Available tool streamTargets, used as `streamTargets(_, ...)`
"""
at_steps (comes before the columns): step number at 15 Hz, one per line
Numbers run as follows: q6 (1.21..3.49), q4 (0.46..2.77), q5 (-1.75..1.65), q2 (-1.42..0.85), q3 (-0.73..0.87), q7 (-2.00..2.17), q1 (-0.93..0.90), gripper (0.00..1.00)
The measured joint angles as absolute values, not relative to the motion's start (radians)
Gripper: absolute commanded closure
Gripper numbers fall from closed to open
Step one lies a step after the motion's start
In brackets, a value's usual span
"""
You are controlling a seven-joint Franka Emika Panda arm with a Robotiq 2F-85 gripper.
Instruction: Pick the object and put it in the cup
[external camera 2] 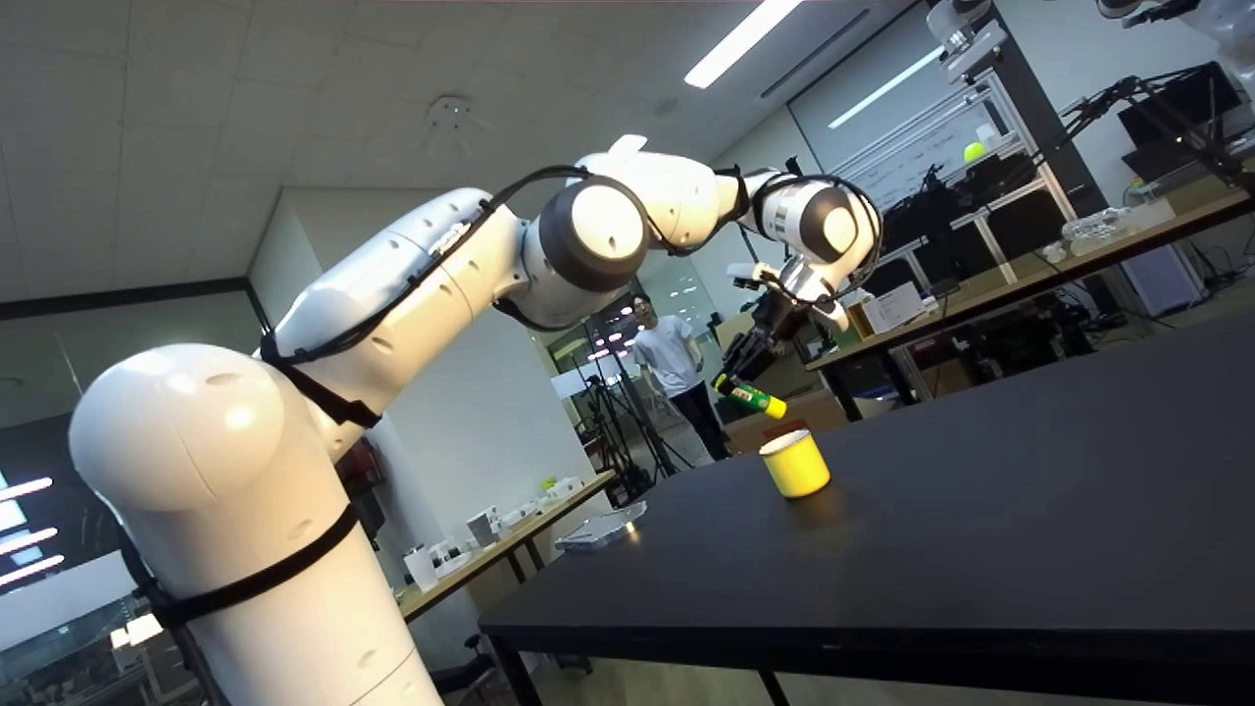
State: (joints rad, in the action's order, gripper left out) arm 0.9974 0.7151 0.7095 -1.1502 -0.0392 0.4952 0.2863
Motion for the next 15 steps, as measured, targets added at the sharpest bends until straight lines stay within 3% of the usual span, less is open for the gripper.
streamTargets(14, 1.113, 0.581, 0.761, -1.365, -0.095, 0.471, 0.273, 0.91)
streamTargets(15, 1.126, 0.576, 0.749, -1.368, -0.095, 0.463, 0.271, 0.41)
